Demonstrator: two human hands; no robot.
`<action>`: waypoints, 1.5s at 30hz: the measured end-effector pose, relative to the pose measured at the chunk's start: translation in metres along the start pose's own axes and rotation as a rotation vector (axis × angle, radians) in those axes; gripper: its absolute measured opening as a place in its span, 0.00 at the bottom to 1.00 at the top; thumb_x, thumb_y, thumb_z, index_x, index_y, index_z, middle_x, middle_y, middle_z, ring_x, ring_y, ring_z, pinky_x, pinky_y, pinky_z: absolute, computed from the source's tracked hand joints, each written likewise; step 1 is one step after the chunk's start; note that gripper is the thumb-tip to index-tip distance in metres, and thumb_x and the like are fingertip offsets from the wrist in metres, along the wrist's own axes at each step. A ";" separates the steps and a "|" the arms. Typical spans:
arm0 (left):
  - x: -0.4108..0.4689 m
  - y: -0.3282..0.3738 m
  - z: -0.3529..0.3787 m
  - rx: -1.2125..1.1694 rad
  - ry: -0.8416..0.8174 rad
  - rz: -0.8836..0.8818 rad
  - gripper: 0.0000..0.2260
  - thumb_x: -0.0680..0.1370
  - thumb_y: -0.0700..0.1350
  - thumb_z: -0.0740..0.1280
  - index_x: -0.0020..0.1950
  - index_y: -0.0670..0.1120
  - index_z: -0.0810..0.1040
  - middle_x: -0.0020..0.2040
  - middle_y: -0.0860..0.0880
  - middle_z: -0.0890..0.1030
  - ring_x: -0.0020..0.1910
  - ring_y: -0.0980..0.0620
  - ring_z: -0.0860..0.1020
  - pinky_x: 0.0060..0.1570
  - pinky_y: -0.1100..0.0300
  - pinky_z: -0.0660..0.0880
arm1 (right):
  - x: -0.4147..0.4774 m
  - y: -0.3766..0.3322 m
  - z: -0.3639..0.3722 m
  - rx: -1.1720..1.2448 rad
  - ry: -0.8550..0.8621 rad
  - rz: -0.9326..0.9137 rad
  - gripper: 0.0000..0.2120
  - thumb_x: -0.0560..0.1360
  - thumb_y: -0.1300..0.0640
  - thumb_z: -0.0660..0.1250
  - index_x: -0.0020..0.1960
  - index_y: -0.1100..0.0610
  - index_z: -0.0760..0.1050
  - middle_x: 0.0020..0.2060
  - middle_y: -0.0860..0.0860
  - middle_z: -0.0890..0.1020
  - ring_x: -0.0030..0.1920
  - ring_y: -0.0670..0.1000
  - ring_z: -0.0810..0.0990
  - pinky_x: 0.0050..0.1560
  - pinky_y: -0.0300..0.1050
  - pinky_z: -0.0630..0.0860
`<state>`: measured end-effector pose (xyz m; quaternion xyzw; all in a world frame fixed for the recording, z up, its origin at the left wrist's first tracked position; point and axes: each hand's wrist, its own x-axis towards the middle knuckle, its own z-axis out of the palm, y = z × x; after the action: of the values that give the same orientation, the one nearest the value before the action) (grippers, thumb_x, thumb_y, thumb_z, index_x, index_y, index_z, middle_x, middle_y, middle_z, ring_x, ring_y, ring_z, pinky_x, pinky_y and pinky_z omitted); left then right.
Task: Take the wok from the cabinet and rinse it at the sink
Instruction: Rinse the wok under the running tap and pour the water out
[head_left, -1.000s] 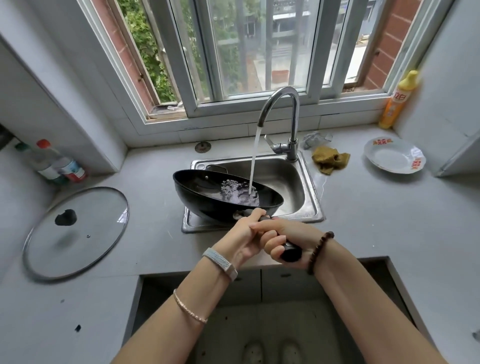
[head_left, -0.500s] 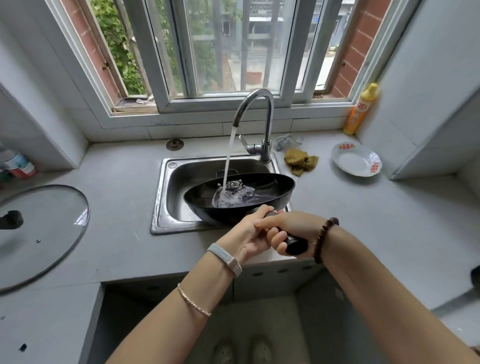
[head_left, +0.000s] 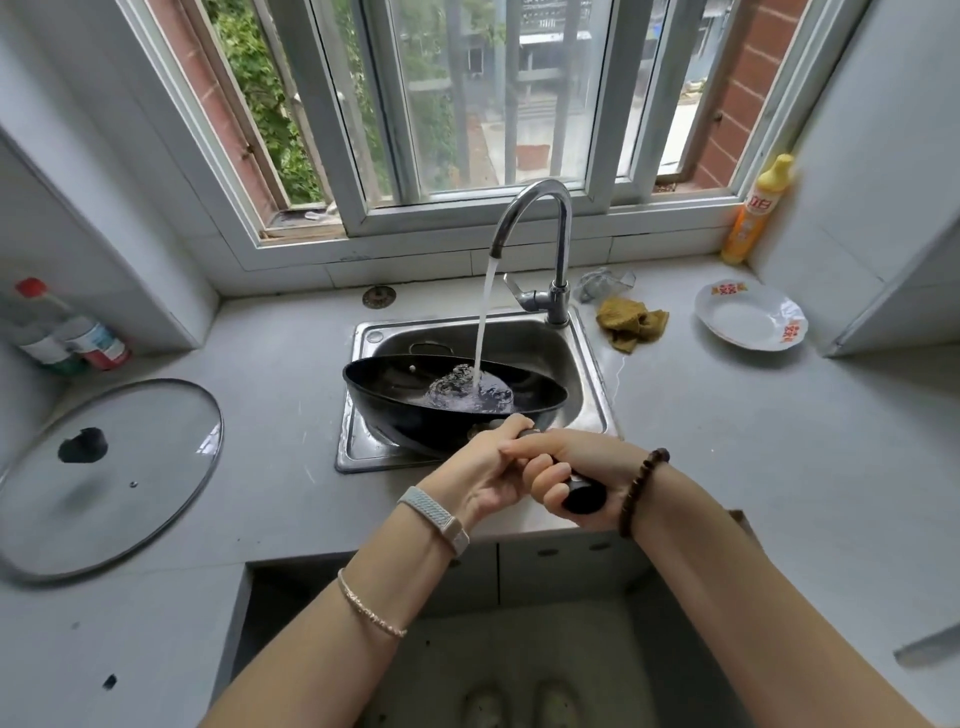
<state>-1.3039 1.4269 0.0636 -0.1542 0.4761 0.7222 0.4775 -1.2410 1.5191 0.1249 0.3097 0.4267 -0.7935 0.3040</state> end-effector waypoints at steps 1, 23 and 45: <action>0.000 0.001 -0.001 -0.012 0.005 -0.002 0.14 0.79 0.42 0.61 0.33 0.45 0.67 0.26 0.50 0.66 0.19 0.58 0.68 0.20 0.68 0.69 | 0.001 -0.002 0.002 -0.017 0.005 0.003 0.12 0.80 0.60 0.62 0.38 0.55 0.67 0.20 0.47 0.66 0.15 0.40 0.64 0.14 0.30 0.61; 0.002 -0.008 0.006 0.068 -0.001 -0.017 0.13 0.79 0.42 0.60 0.34 0.43 0.70 0.30 0.50 0.74 0.29 0.56 0.74 0.34 0.65 0.72 | 0.008 0.016 -0.014 0.129 -0.035 -0.017 0.10 0.79 0.59 0.63 0.40 0.56 0.67 0.21 0.47 0.67 0.16 0.40 0.64 0.14 0.31 0.62; -0.016 0.007 -0.032 0.460 0.378 0.357 0.16 0.76 0.44 0.63 0.30 0.40 0.75 0.27 0.46 0.81 0.28 0.50 0.78 0.31 0.62 0.74 | 0.078 0.053 -0.002 0.469 -0.642 0.008 0.22 0.67 0.63 0.77 0.28 0.55 0.63 0.17 0.47 0.66 0.14 0.44 0.65 0.14 0.36 0.61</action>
<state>-1.3092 1.3908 0.0626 -0.0878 0.7259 0.6267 0.2695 -1.2493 1.4798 0.0397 0.1084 0.1162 -0.9247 0.3460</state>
